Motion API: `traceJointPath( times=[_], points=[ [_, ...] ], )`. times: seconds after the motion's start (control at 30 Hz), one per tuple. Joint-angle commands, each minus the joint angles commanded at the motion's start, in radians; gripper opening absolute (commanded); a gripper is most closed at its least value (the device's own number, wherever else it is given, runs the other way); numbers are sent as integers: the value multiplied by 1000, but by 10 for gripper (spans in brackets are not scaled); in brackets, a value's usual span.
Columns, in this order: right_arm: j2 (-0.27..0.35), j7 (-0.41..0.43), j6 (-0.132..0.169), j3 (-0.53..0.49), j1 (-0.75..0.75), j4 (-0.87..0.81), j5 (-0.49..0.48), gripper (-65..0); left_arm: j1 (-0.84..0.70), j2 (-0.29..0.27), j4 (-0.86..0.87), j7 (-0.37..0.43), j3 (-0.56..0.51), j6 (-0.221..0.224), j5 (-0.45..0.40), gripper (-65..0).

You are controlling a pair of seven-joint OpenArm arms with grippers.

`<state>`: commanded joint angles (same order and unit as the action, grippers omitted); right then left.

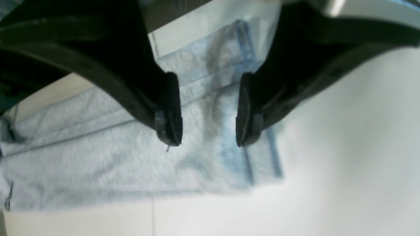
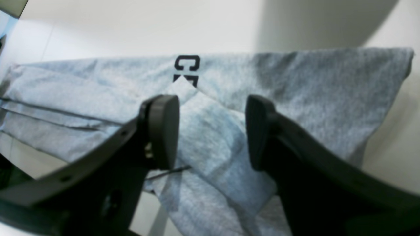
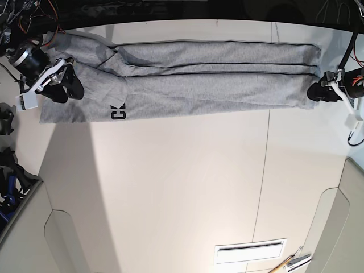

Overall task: Fold the T-shirt properly
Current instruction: 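Regrasp the folded strip ends with both grippers and flatten it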

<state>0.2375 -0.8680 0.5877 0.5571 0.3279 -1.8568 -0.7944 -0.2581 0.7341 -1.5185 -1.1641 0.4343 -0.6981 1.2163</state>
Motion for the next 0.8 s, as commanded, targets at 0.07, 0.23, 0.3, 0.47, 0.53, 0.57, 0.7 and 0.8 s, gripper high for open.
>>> traceJointPath(
  times=[0.07, 0.23, 0.3, 0.47, 0.53, 0.57, 0.7, 0.8],
  points=[
    [0, 0, 0, 0, 0, -6, -15, -333, -11, 0, 0, 0, 64, 0, 2, -338],
    [-8, 61, 0, 0, -6, -37, -36, -337, -84, -8, 0, 21, 109, 0, -10, -240],
    [-8, 82, 0, -1, -16, -37, -26, -443, -106, -29, 0, 53, 109, 0, -44, -240],
    [-8, 86, 0, -10, -19, -2, 18, -650, -127, -91, 2, 122, 109, 0, -110, -239],
    [-7, 87, 1, -12, -20, 50, 41, -650, -128, -111, 2, 147, 109, 0, -148, -239],
    [-6, 93, 1, -11, -20, 84, 44, -650, -128, -123, 2, 157, 109, 0, -161, -239],
    [-5, 132, 3, -11, -20, 245, 43, -650, -128, -161, 2, 192, 108, 0, -226, -239],
    [-5, 142, 3, -11, -20, 307, 28, -650, -128, -175, 2, 233, 108, 0, -267, -239]
  ],
)
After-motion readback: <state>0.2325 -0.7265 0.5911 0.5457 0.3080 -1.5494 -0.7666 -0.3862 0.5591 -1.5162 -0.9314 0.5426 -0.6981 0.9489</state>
